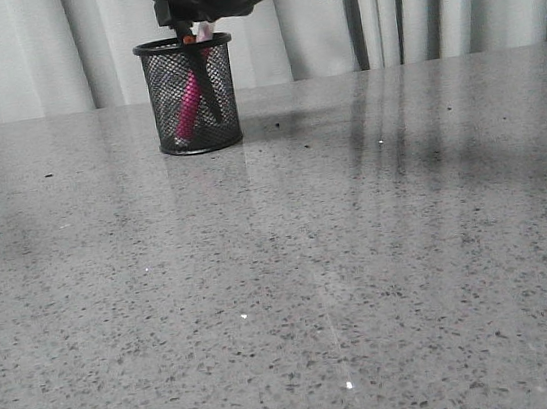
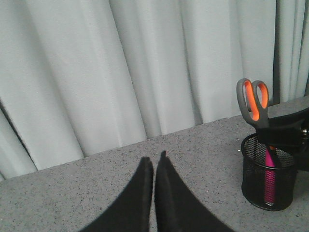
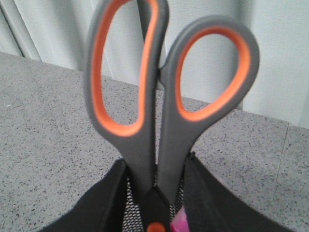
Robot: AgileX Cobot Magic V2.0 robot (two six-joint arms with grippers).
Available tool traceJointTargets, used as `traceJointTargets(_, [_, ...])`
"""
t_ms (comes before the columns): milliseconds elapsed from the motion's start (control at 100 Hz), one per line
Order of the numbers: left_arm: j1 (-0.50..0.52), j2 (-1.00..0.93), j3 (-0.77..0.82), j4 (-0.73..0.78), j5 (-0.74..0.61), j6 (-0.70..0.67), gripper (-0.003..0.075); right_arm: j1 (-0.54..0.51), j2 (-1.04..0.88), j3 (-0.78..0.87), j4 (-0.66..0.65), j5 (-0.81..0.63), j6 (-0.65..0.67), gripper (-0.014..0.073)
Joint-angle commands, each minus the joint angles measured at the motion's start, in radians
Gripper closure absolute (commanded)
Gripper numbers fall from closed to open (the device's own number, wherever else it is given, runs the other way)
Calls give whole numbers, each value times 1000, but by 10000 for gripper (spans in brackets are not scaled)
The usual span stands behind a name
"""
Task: Put pen and scissors into bin
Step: 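Lower the scissors blades-down into the cup and open the right gripper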
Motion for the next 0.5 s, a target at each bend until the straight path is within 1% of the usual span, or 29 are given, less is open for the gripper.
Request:
traceJointTargets(0, [2,-9,-24,-29,-62,-9,739,-2,-69,-37,-17,-55,-9,352])
traceJointTargets(140, [2,-9,-24,-29,-62,-9,739,-1,-69,-37,-17,-50,-9,328])
traceJointTargets(330, [2,-9,-24,-29,-62,-9,739,-1,-75,-37,-17,-50,-9,208])
traceJointTargets(490, [2,-9,-24,-29,-62,-9,739,-1,-111,-37,-19,-46,-9,202])
